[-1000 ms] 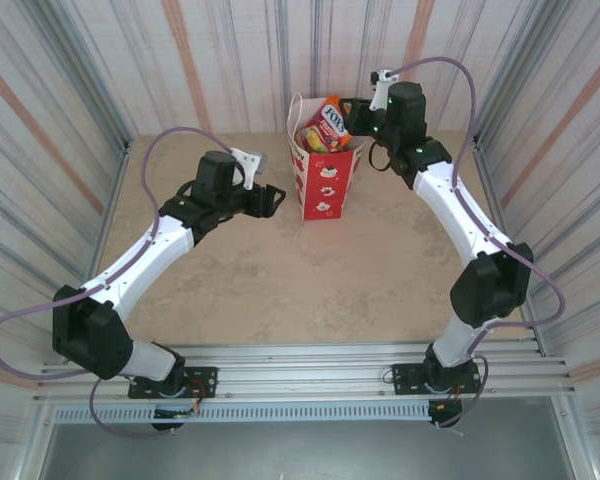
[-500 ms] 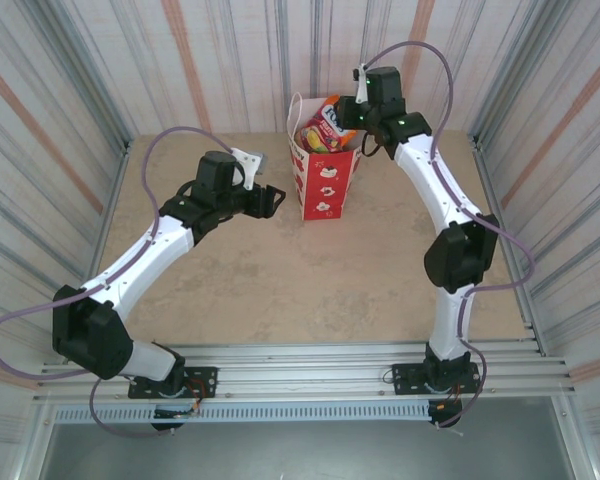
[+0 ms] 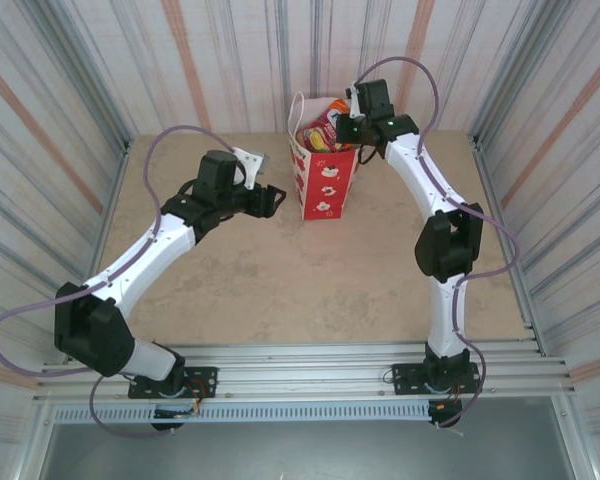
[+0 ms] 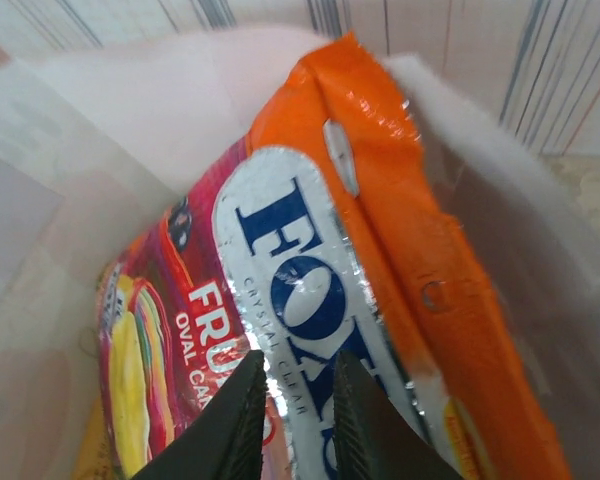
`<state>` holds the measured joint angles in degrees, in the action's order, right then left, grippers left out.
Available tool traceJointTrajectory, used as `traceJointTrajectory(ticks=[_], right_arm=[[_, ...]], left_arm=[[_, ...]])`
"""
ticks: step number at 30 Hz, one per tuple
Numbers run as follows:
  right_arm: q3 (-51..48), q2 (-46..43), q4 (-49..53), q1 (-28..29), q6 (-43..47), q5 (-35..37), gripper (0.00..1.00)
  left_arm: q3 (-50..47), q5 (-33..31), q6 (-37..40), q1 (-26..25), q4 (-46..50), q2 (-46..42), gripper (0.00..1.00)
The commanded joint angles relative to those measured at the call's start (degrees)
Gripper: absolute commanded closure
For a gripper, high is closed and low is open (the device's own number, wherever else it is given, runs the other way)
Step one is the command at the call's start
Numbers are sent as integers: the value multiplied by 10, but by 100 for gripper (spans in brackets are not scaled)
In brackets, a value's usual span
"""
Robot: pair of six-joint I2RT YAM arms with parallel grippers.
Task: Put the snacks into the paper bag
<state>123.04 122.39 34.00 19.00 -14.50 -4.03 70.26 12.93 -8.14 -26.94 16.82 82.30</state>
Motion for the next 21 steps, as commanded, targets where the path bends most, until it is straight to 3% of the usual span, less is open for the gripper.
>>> traceJointTrajectory(ticks=[1, 6, 16, 21], right_arm=[[18, 24, 49, -5, -7, -20, 81], [43, 42, 73, -5, -10, -41, 83], [51, -61, 36, -5, -10, -113, 53], [20, -119, 17, -25, -26, -160, 45]], left_arm=[[23, 5, 14, 7, 7, 8, 25], [37, 8, 18, 8, 2, 13, 25], [122, 88, -30, 26, -67, 56, 24], [196, 109, -38, 28, -69, 108, 24]])
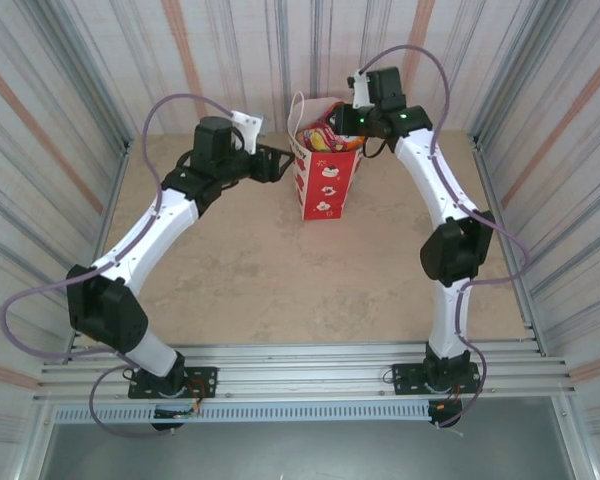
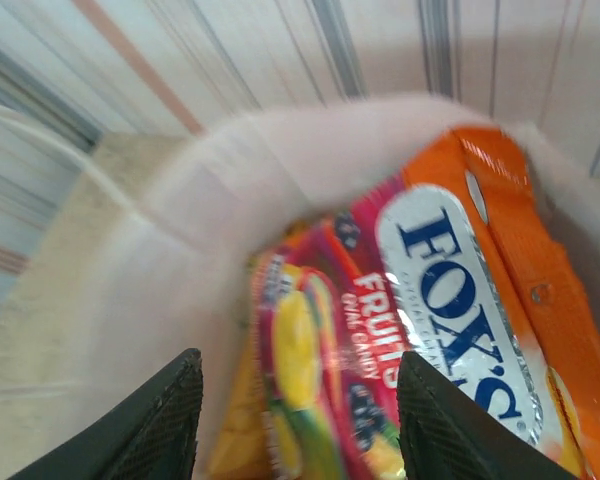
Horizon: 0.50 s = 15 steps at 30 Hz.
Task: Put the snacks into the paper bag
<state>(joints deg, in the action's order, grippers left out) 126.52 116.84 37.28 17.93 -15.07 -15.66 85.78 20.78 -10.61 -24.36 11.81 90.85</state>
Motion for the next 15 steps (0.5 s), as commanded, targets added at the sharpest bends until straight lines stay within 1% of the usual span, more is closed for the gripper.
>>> traceJointTrajectory(ticks=[1, 10, 15], right_arm=[[-28, -75, -24, -20, -27, -52, 45], [-163, -176, -108, -84, -79, -112, 42], [-222, -206, -159, -136, -126, -185, 40]], left_arm=[[53, 31, -13, 3, -21, 33, 24], [184, 42, -20, 12, -29, 142, 24], [266, 71, -20, 14, -16, 211, 28]])
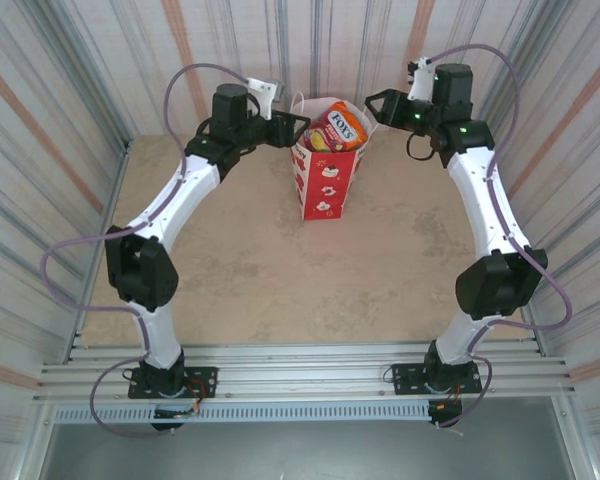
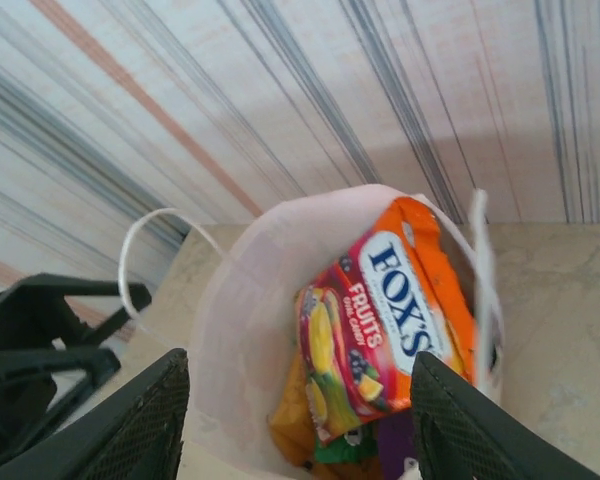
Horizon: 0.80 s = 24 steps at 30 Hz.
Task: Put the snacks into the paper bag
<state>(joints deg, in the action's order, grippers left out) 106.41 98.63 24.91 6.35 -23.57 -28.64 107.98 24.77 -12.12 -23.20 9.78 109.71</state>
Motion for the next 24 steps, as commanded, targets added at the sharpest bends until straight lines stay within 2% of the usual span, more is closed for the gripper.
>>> traceJointTrajectory(ticks=[1, 4, 5, 9, 12, 14, 24], right_arm=[[-26, -28, -36, -27, -43, -60, 39], [-42, -35, -35, -49, -46, -66, 38], [-47, -35, -35, -57, -47, -67, 38], [-51, -23, -38, -73, -42, -67, 33], [-38, 3, -49, -76, -47, -83, 31], [-20, 25, -54, -70, -53, -107, 31], [67, 109, -60, -49, -69, -151, 33]], left_arm=[[58, 38, -7, 3, 6, 33, 29], [94, 57, -14, 3, 7, 64, 33], [103, 59, -16, 3, 8, 71, 38], [116, 71, -19, 4, 12, 80, 62], [108, 71, -23, 7, 7, 73, 89], [99, 72, -22, 8, 0, 67, 98], [93, 90, -19, 11, 0, 61, 100]])
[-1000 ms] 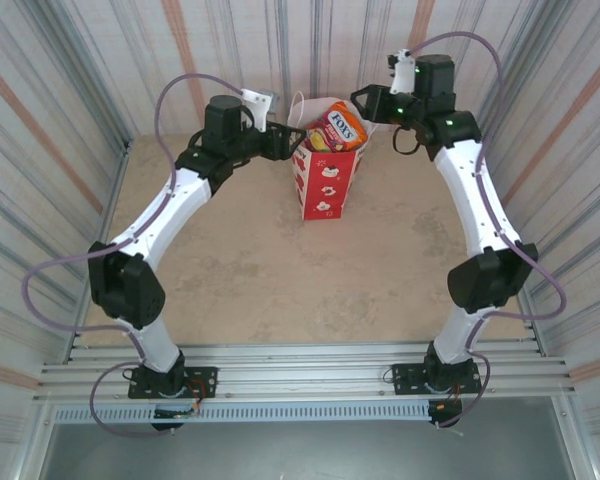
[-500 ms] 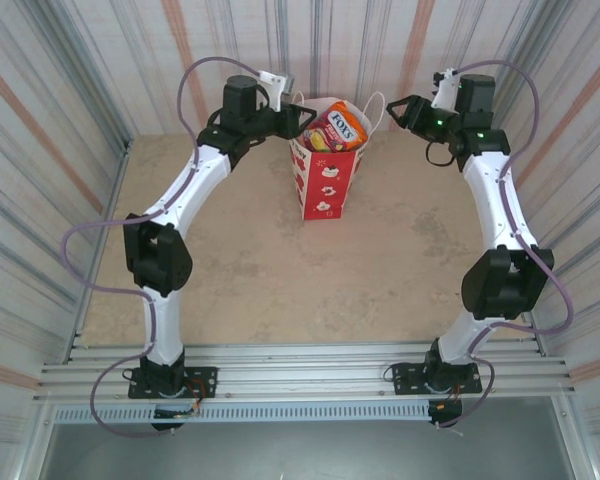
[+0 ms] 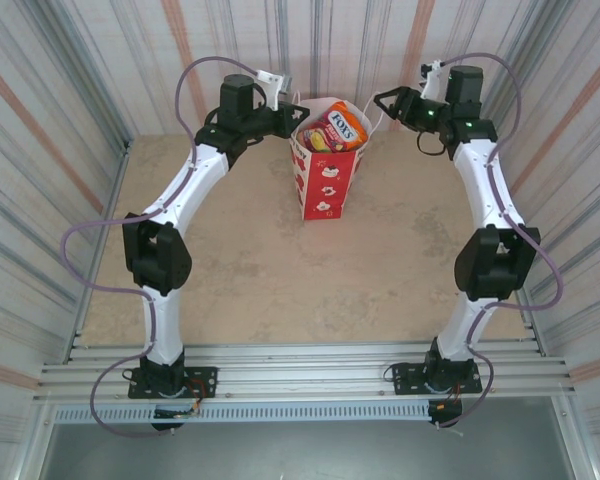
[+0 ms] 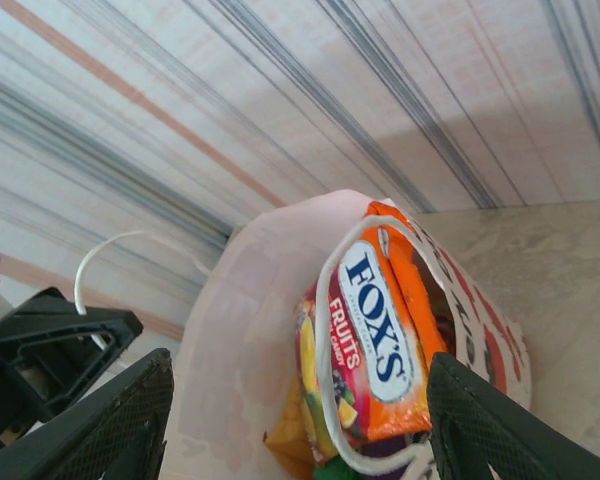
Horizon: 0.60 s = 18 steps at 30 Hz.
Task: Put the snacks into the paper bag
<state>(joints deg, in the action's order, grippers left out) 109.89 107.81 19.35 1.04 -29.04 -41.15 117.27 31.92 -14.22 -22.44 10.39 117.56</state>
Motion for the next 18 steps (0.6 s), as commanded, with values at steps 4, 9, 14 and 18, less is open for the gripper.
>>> traceJointTrajectory(ticks=[4, 9, 14, 18], right_arm=[[54, 44, -12, 9, -28, -41, 39], [63, 63, -20, 13, -41, -39, 66], [61, 44, -26, 13, -36, -45, 100], [57, 6, -21, 10, -29, -32, 100]], left_arm=[[0, 21, 7, 4, -4, -19, 100], [0, 23, 10, 6, 2, -25, 100], [-6, 25, 15, 5, 11, -43, 100], [-11, 27, 17, 6, 20, -64, 100]])
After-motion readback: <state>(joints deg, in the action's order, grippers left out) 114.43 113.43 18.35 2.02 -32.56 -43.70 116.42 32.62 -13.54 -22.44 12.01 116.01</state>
